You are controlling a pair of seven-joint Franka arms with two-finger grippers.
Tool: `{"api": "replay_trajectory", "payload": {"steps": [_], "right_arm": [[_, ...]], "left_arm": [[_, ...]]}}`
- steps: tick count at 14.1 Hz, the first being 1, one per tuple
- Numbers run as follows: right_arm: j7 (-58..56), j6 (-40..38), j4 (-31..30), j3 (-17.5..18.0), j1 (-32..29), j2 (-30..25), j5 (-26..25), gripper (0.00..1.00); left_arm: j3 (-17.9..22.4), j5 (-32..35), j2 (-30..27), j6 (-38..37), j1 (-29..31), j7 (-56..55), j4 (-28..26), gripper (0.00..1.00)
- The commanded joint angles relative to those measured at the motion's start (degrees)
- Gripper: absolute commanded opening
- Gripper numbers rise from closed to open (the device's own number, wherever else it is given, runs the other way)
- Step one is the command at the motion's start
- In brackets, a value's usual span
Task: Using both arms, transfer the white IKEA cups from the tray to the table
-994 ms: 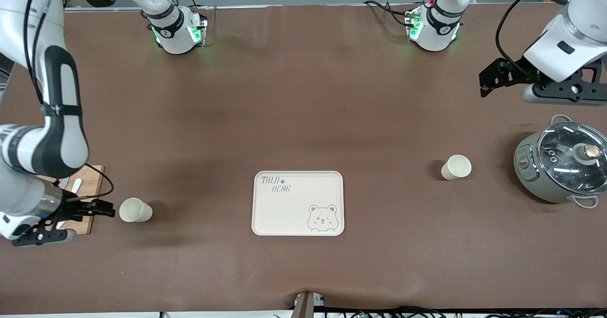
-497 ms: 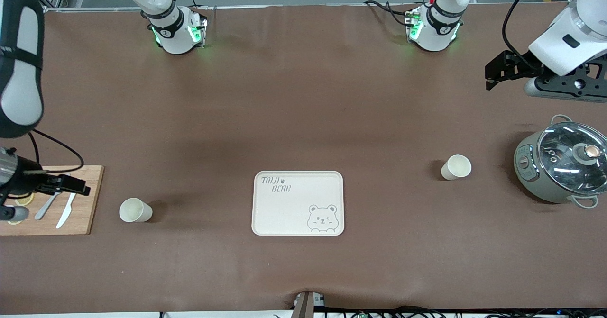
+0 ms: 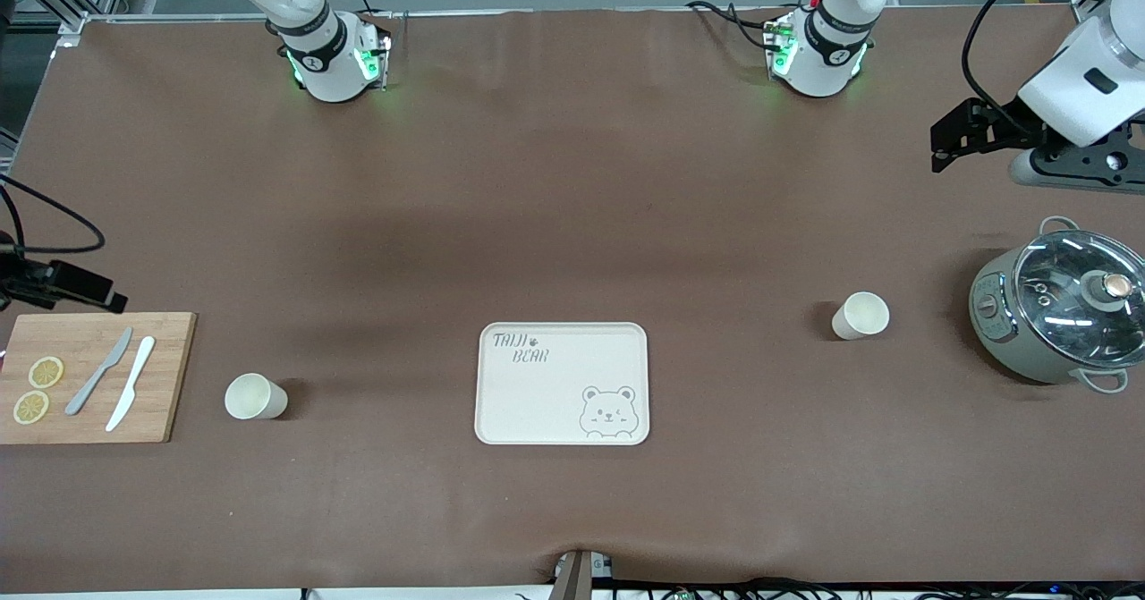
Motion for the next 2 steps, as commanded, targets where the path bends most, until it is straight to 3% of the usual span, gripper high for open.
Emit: {"api": "replay_trajectory", "payload": {"steps": [1,2], "right_arm": [[1.71,-2.1,-1.9,0.36,-0.16,-3.75,-1.65,1.0],[1.71,-2.72,-1.9,0.35,-0.24,-4.54,-1.74,1.0]], "left_arm": [[0.71,0.36,0.27,-1.14,-0.74,0.8,1.02,1.0],[0.79,0.45,0.44,-1.14,-0.74,0.8,0.93,1.0]]}}
